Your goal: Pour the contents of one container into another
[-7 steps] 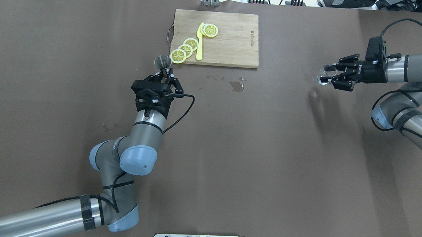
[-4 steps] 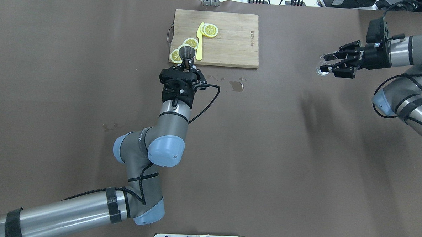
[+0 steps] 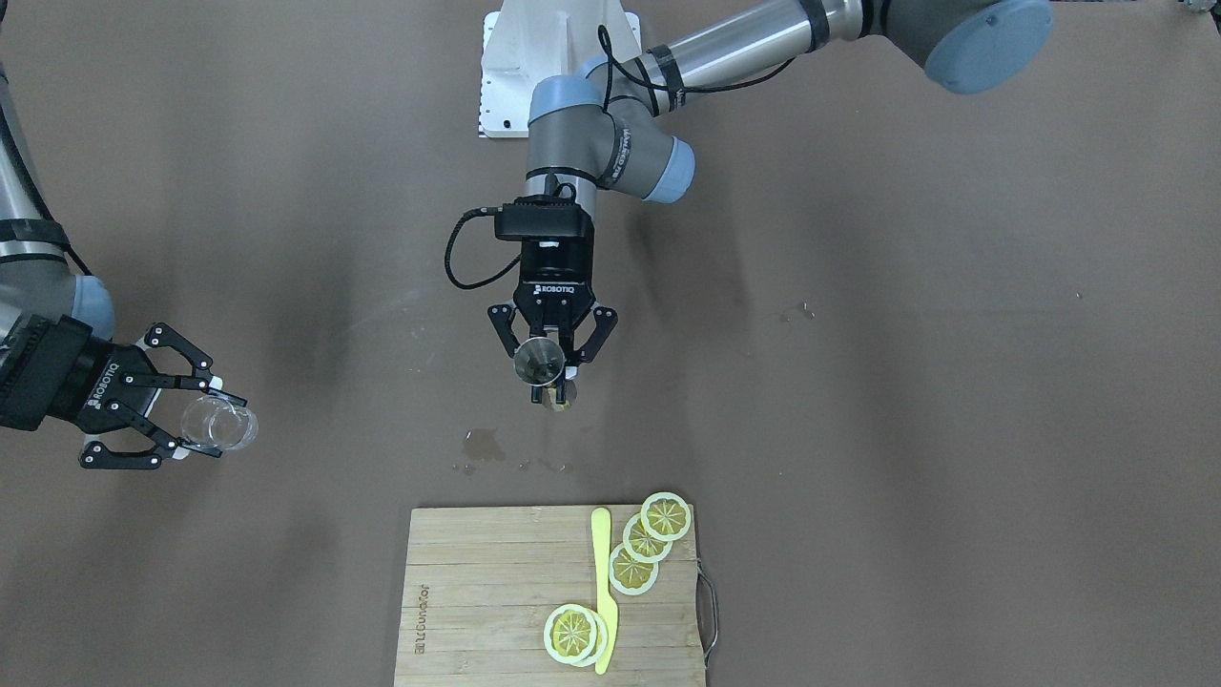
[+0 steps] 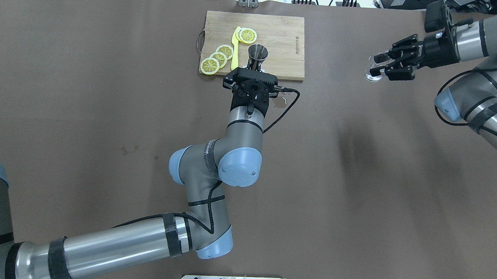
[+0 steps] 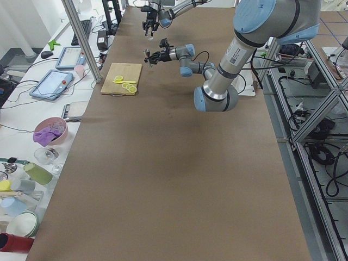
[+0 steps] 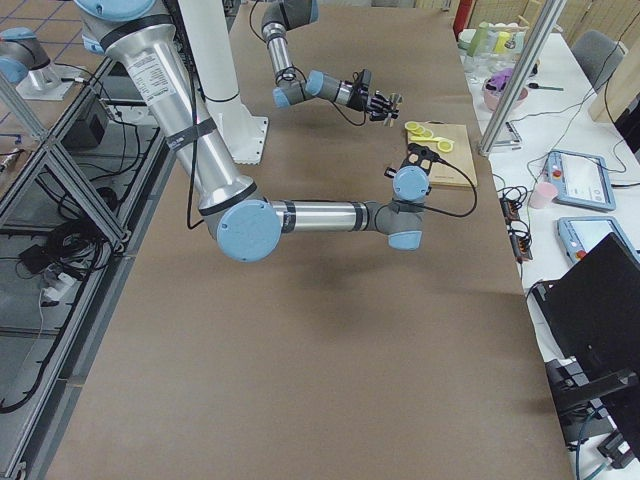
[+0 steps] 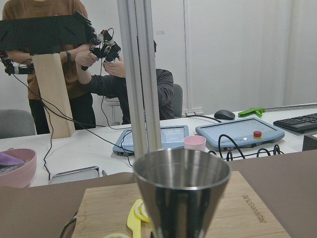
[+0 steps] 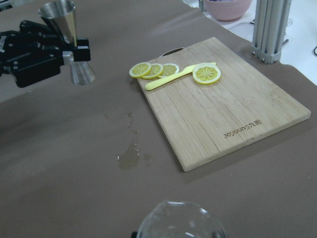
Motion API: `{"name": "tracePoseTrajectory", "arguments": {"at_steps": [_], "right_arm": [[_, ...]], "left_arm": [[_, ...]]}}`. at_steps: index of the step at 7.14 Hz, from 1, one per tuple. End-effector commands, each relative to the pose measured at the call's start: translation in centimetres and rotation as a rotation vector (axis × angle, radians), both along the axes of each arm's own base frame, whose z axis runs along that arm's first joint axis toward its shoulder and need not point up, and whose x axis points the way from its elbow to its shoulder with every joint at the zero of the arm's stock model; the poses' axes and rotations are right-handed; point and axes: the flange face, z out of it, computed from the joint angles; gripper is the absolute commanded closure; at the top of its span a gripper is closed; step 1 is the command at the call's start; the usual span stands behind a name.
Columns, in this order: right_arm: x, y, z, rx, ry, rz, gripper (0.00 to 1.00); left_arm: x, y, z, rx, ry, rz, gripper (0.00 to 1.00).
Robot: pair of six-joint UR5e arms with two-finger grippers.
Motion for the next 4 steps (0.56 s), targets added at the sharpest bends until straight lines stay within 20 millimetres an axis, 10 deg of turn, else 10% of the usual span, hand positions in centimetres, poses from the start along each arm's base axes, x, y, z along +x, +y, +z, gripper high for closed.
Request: {"name": "tracePoseTrajectory", "arguments": {"at_steps": [1, 4], "right_arm": [[0.9, 2.0, -4.3, -0.013, 0.007, -0.012, 1.0], [0.5, 4.3, -9.6, -0.029, 0.022, -0.04, 1.0]], "left_arm": [[1.2, -0.5, -2.4, -0.004, -0.072, 0.006, 1.0], [2.7, -1.0, -4.5, 0.013, -0.157, 0.017, 1.0]]}}
